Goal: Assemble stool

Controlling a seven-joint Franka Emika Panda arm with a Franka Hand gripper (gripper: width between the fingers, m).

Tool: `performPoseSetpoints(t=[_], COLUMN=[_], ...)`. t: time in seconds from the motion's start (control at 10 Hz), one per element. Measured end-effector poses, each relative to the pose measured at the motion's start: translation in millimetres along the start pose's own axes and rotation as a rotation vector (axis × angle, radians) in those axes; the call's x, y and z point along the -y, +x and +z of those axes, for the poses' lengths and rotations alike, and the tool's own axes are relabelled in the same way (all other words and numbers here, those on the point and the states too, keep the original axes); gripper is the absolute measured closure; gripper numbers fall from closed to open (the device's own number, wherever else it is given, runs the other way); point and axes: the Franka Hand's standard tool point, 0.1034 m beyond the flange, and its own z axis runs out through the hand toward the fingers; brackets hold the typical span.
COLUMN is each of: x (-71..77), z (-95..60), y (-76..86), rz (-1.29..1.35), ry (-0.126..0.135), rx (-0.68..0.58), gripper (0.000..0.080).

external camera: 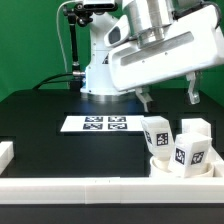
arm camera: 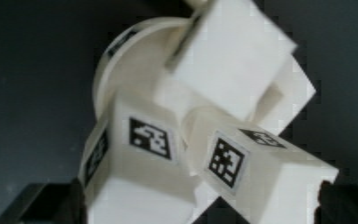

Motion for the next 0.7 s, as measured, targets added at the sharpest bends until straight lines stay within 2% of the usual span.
performPoseSetpoints(t=[0.1,0.5,0.7], x=[0.2,0.1,-5.9], z=[0.6,-0.1,-0.8], y=[-1.1,1.8,6.9], rz=[-0.187,-0.421,-0.755], ry=[-0.024,-0.023,-0.038], rx=[0.041,0.037,0.019], gripper=[0.015,0.015,0.015])
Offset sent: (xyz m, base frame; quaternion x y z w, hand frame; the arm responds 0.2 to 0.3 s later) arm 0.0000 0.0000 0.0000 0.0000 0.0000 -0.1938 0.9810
